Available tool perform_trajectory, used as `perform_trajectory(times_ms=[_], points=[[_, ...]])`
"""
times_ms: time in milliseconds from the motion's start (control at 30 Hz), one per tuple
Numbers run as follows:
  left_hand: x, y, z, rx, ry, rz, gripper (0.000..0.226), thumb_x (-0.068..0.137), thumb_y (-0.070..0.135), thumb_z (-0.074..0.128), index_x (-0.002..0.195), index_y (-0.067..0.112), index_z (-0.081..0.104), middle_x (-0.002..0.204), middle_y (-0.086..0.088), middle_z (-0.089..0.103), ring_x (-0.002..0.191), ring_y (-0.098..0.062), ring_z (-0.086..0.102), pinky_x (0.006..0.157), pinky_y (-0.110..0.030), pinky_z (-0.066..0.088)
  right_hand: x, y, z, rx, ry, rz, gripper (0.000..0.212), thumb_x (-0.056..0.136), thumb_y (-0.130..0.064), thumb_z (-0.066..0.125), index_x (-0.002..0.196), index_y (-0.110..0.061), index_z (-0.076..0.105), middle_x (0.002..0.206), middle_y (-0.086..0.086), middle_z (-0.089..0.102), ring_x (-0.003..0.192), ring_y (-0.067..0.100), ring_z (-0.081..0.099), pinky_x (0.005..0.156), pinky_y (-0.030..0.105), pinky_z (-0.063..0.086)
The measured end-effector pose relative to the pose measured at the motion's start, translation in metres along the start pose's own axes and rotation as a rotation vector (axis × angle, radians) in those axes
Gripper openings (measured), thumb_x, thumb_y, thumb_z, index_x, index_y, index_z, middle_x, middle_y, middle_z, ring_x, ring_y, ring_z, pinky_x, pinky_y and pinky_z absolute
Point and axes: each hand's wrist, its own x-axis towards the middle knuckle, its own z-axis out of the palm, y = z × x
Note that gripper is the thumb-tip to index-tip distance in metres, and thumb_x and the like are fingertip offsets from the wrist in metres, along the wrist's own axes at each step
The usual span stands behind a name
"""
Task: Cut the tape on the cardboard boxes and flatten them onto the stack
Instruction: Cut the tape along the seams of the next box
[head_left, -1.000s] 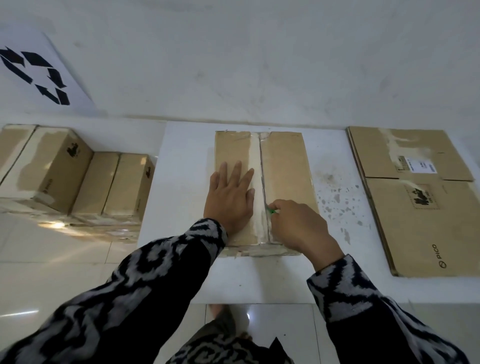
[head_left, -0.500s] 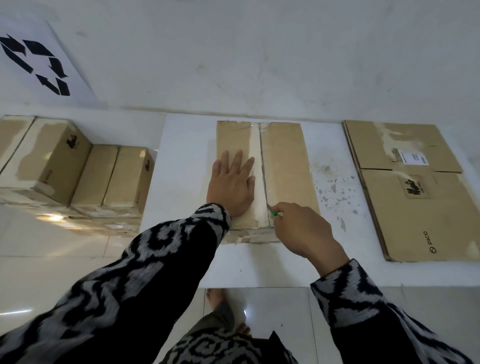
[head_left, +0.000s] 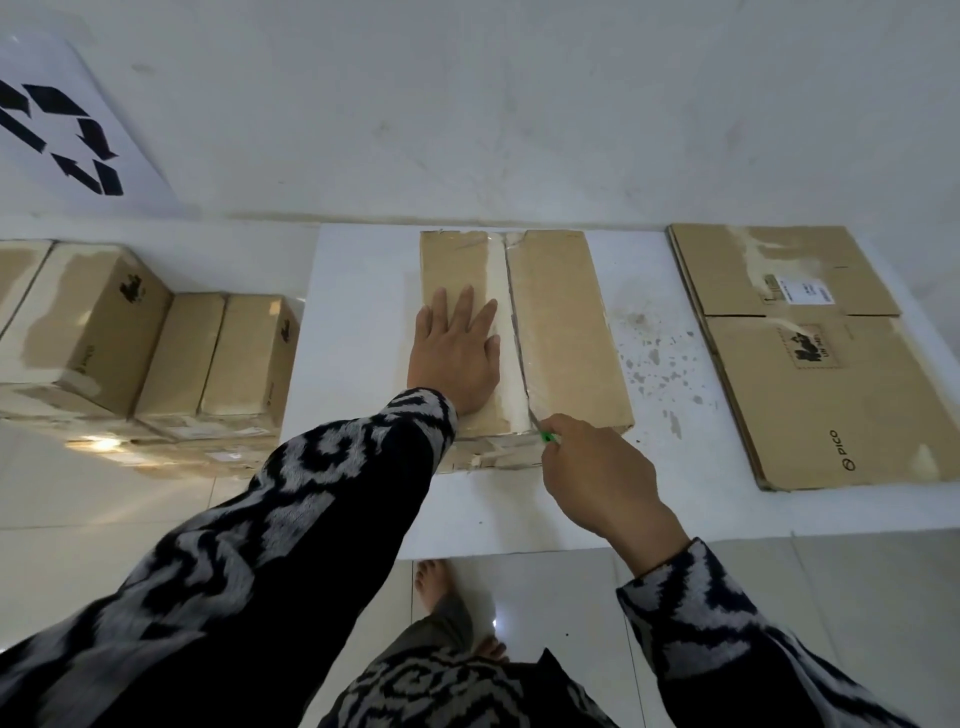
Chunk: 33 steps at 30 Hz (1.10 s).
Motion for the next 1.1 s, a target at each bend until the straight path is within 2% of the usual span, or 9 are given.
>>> perform_trajectory(times_ms=[167,333,600,767,867,967,1033,1100], points=[[-0.001,0.0,0.0,0.002,0.0,-0.004,0.053,0.104,0.041,0.023,0.155,0.028,0.022,0.165,-0.004,0.012,0.151,-0.034,0.002,0.122,-0.046,0.002,-0.011,0.001,0.005,-0.01,0.033,0.002,0.033,0.099,-0.019,0.037,0.127,-0.029,0.053,0.101,-0.003,0.063,0.082,0.018,0.053,0.065,0.029,0.037],[-0.002,0.001,-0.001,0.009,-0.008,-0.011,0.053,0.104,0.041,0.023,0.155,0.029,0.022,0.165,-0.003,0.012,0.151,-0.034,0.003,0.122,-0.045,0.002,-0.019,0.001,0.01,0.022,0.058,0.023,0.038,0.098,-0.019,0.036,0.129,-0.034,0.051,0.104,-0.003,0.064,0.084,0.02,0.055,0.067,0.029,0.038],[-0.002,0.001,-0.005,0.018,-0.043,-0.017,0.054,0.104,0.044,0.02,0.156,0.03,0.019,0.166,-0.002,0.008,0.151,-0.033,-0.001,0.122,-0.045,0.001,-0.027,0.006,0.019,0.095,0.085,0.046,0.035,0.1,-0.02,0.034,0.128,-0.033,0.05,0.087,-0.005,0.057,0.076,0.019,0.052,0.057,0.029,0.031],[-0.004,0.001,-0.019,-0.057,-0.149,0.035,0.056,0.103,0.049,0.028,0.155,0.028,0.023,0.166,-0.004,0.006,0.151,-0.035,-0.005,0.121,-0.048,-0.001,-0.032,0.017,0.021,0.299,0.101,0.021,0.039,0.101,-0.028,0.036,0.134,-0.043,0.05,0.08,-0.009,0.063,0.07,0.013,0.057,0.056,0.028,0.038],[-0.03,-0.007,-0.036,-0.165,-0.231,0.165,0.058,0.101,0.055,0.035,0.152,0.027,0.031,0.165,-0.002,0.012,0.151,-0.03,-0.002,0.121,-0.045,0.002,-0.04,0.034,0.022,0.465,0.128,0.013,0.036,0.101,-0.028,0.038,0.131,-0.044,0.051,0.072,-0.004,0.067,0.059,0.011,0.057,0.057,0.029,0.047],[-0.064,-0.018,-0.045,-0.117,-0.348,0.277,0.078,0.09,0.07,0.044,0.154,0.029,0.025,0.165,0.004,0.006,0.152,-0.022,-0.005,0.122,-0.041,0.0,-0.045,0.046,0.026,0.603,0.118,0.02,0.035,0.103,-0.027,0.039,0.13,-0.045,0.051,0.073,-0.003,0.068,0.05,0.004,0.056,0.052,0.02,0.046],[-0.075,-0.024,-0.044,-0.077,-0.355,0.303,0.086,0.085,0.075,0.048,0.155,0.032,0.022,0.165,0.007,0.004,0.152,-0.019,-0.007,0.123,-0.039,-0.001,-0.047,0.051,0.029,0.698,0.103,0.025,0.036,0.103,-0.025,0.039,0.131,-0.044,0.052,0.075,-0.003,0.067,0.052,0.005,0.061,0.054,0.02,0.05],[-0.078,-0.024,-0.044,-0.11,-0.319,0.285,0.08,0.087,0.071,0.05,0.153,0.033,0.026,0.164,0.009,0.01,0.152,-0.018,-0.004,0.124,-0.04,0.005,-0.049,0.054,0.031,0.717,0.096,0.011,0.037,0.104,-0.024,0.04,0.131,-0.045,0.051,0.08,-0.003,0.066,0.054,0.007,0.062,0.054,0.021,0.049]])
